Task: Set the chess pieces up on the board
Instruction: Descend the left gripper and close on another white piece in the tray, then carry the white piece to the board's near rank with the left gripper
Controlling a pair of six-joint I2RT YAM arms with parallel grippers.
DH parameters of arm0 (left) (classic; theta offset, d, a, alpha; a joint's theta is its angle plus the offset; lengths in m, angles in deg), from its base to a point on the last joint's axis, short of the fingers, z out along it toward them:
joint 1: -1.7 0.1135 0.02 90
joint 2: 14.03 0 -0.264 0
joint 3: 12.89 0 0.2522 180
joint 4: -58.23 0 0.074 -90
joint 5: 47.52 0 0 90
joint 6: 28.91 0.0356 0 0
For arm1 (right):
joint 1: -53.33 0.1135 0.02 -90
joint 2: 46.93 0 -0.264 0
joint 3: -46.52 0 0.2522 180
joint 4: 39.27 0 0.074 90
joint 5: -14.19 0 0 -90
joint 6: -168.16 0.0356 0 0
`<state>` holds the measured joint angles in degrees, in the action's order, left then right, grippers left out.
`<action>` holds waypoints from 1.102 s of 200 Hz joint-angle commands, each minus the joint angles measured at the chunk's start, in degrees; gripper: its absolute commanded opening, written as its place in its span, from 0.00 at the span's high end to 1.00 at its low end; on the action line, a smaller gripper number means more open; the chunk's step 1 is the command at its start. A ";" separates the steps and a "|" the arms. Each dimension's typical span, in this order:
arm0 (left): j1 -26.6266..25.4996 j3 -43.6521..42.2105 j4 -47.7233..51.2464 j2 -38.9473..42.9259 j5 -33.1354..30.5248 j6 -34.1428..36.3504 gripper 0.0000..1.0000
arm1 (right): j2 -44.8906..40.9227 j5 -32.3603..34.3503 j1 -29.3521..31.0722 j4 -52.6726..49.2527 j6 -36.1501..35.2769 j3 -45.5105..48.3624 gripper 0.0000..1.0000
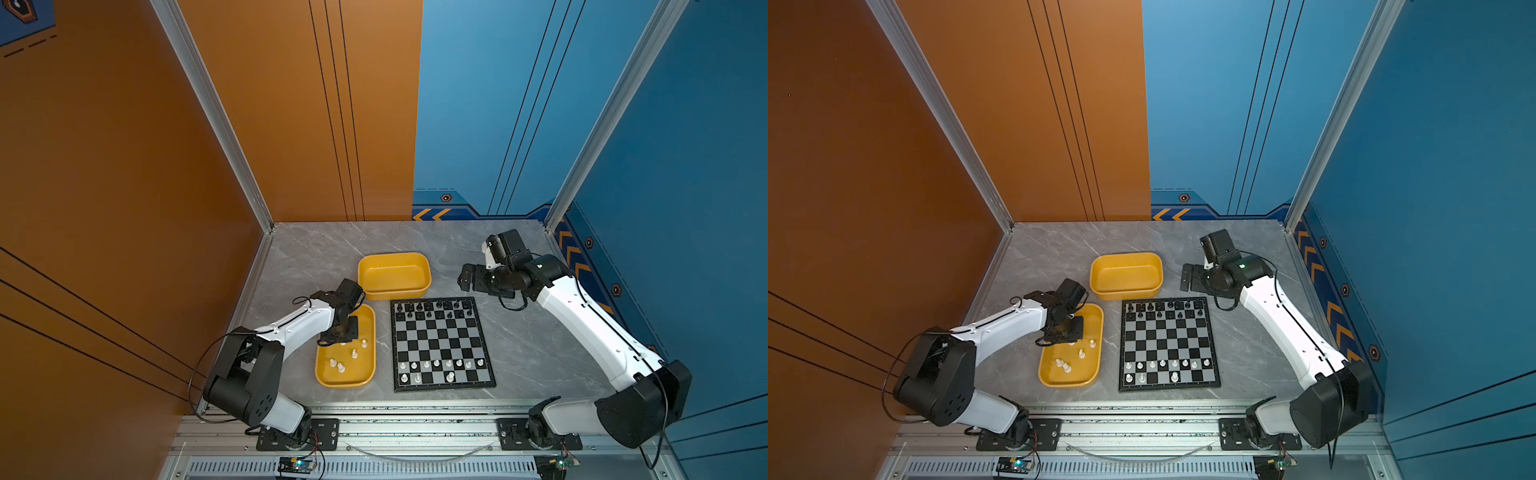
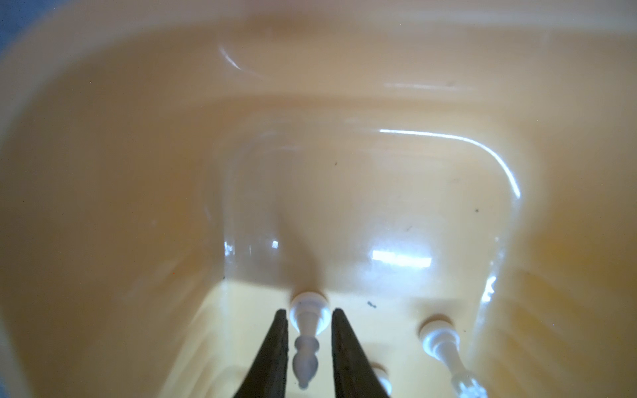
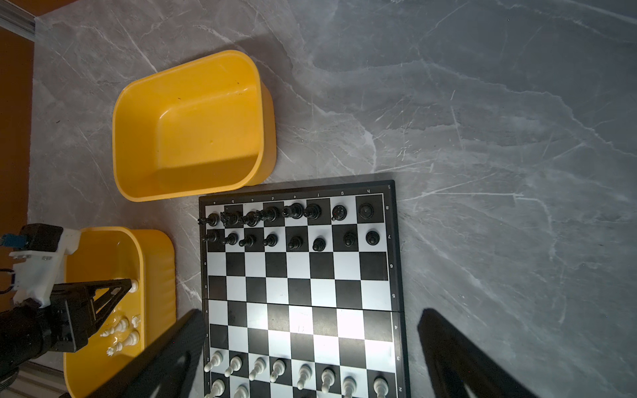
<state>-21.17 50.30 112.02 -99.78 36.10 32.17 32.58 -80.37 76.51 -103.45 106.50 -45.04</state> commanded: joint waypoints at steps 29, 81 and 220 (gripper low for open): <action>0.64 0.25 1.18 0.15 1.61 0.85 0.80 | 0.42 -0.29 0.20 0.67 0.14 -1.68 0.01; 0.32 0.26 2.16 1.47 2.23 0.79 0.95 | -1.14 -0.02 0.42 0.44 0.41 -0.59 0.01; -26.77 40.35 19.37 -6.03 -3.27 2.42 0.96 | -20.07 3.14 -3.77 -9.14 0.90 8.65 0.00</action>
<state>-43.25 85.25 126.80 -102.16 34.57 33.89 17.58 -79.69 74.54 -106.35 106.91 -38.42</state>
